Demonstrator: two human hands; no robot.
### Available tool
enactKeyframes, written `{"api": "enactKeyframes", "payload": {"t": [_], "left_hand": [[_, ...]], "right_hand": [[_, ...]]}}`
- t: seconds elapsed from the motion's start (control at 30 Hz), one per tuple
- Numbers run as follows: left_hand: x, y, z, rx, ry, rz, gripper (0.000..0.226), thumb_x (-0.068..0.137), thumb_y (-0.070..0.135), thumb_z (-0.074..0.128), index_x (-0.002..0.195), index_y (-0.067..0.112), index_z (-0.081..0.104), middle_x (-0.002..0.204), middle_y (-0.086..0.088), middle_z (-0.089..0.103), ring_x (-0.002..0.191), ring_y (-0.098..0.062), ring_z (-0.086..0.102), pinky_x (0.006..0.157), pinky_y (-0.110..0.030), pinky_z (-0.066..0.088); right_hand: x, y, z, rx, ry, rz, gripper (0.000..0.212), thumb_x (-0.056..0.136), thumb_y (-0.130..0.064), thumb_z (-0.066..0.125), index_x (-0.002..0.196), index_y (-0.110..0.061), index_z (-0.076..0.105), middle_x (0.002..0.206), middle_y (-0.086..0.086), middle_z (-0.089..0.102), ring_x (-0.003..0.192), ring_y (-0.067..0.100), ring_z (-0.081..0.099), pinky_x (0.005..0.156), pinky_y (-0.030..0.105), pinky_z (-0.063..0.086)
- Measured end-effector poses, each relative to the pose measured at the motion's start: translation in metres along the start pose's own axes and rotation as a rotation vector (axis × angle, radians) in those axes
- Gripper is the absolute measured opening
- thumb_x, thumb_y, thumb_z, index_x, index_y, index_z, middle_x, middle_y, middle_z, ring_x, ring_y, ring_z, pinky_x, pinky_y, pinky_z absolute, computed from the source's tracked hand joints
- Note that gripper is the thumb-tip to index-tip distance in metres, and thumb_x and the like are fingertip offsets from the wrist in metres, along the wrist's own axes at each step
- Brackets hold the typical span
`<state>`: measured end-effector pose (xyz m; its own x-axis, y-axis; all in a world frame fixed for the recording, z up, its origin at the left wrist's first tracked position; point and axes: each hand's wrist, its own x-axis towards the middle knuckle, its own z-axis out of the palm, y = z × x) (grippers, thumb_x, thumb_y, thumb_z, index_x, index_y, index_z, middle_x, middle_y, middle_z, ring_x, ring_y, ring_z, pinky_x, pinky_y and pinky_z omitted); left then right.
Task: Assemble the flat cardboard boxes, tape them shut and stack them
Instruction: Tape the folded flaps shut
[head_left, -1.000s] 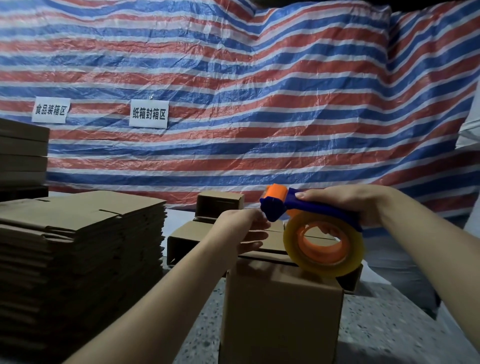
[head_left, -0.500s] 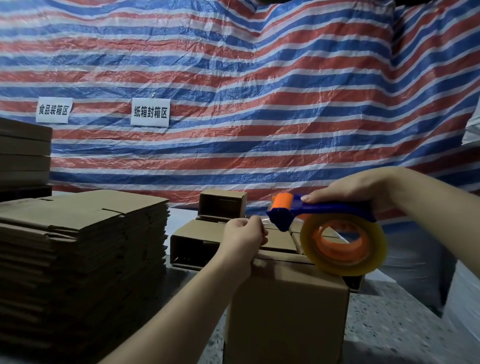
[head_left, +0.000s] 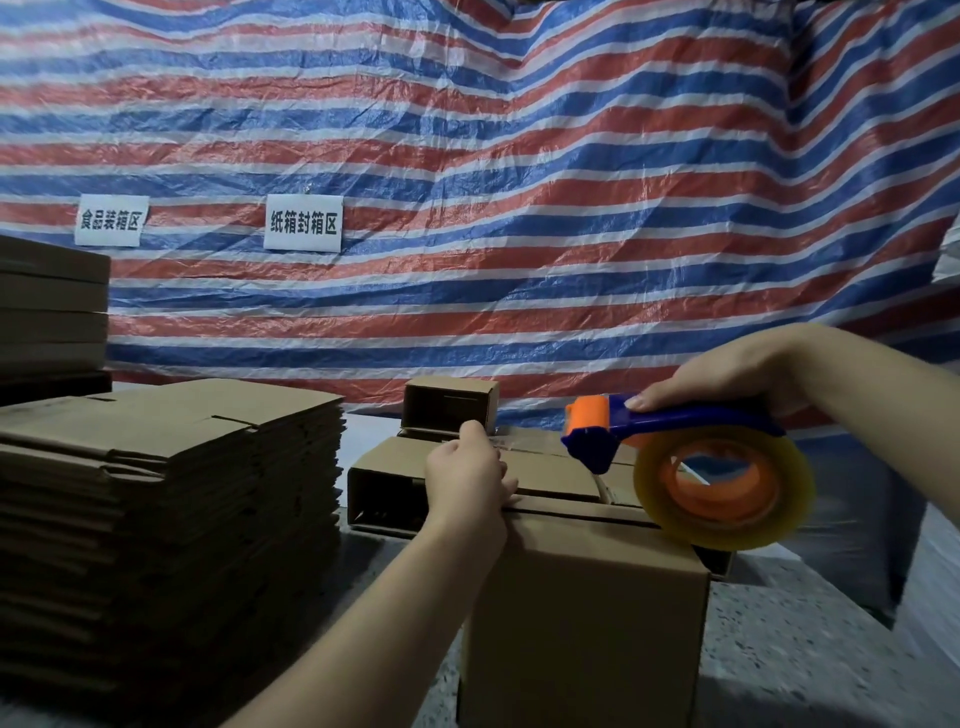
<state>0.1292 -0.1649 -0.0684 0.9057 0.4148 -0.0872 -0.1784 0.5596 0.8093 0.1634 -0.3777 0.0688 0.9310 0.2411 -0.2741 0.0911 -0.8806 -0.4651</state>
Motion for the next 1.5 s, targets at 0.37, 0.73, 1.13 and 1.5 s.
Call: {"api": "enactKeyframes", "payload": {"t": [0.37,0.73,1.13,1.5], "left_hand": [[0.012,0.022,-0.051,0.553,-0.191,0.148,0.028,0.093,0.034,0.063,0.074,0.014,0.063,0.058,0.004,0.053,0.041,-0.007,0.043,0.045,-0.021,0.036],[0.025,0.005,-0.078,0.731,-0.118,0.199,0.032,0.092,0.034,0.065,0.09,0.003,0.072,0.071,-0.002,0.057,0.062,-0.013,0.051,0.045,-0.018,0.044],[0.017,-0.001,-0.085,0.636,-0.177,0.135,0.034,0.091,0.042,0.066,0.078,0.011,0.069,0.071,-0.001,0.056,0.064,-0.012,0.05,0.061,-0.028,0.051],[0.007,-0.021,-0.088,0.661,-0.158,0.068,0.044,0.089,0.051,0.064,0.082,0.008,0.066,0.07,-0.002,0.051,0.067,-0.014,0.049,0.059,-0.026,0.046]], "right_hand": [[0.009,-0.025,0.009,-0.162,-0.049,0.089,0.081,0.058,-0.07,0.076,0.111,-0.01,0.066,0.083,0.008,0.077,0.065,0.017,0.073,0.055,0.026,0.056],[0.016,-0.061,0.024,-0.391,-0.069,0.173,0.073,0.069,-0.068,0.073,0.111,-0.009,0.068,0.079,0.006,0.075,0.063,0.016,0.072,0.057,0.025,0.058],[0.019,-0.067,0.028,-0.414,-0.081,0.194,0.071,0.07,-0.066,0.075,0.111,-0.009,0.069,0.084,0.007,0.076,0.066,0.017,0.072,0.06,0.026,0.058],[0.017,-0.069,0.032,-0.419,-0.08,0.185,0.058,0.081,-0.063,0.069,0.108,-0.012,0.069,0.081,0.005,0.076,0.064,0.015,0.071,0.059,0.024,0.058]]}}
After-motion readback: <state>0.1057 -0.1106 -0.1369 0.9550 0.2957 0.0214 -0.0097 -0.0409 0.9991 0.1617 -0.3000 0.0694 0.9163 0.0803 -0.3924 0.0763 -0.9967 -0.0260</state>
